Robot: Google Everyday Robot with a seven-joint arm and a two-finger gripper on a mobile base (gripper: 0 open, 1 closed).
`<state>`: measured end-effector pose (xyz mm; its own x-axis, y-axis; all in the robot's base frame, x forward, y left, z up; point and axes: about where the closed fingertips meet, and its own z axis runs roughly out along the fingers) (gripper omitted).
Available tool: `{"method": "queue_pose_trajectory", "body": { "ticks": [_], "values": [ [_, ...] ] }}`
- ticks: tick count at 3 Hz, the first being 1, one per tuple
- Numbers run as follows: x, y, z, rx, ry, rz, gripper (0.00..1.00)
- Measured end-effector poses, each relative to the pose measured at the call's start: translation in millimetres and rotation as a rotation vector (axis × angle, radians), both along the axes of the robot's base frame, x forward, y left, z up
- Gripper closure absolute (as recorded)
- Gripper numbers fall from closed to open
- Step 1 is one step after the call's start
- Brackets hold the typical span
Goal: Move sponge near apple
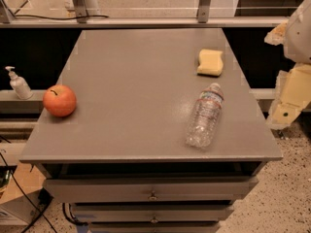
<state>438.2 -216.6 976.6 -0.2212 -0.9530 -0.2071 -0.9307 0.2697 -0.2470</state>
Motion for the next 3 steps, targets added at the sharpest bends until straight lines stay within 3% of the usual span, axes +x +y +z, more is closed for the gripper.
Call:
{"method": "queue_pose_trajectory", "body": {
  "ticks": [1,2,3],
  "values": [
    [0.0,0.0,0.0,0.000,0.000,0.000,0.00],
    [17.9,-2.2,12.2,0.040,-0.062,-0.006,0.00],
    [45.1,4.8,16.5,0.140,-0.110,0.009,0.00]
  ]
}}
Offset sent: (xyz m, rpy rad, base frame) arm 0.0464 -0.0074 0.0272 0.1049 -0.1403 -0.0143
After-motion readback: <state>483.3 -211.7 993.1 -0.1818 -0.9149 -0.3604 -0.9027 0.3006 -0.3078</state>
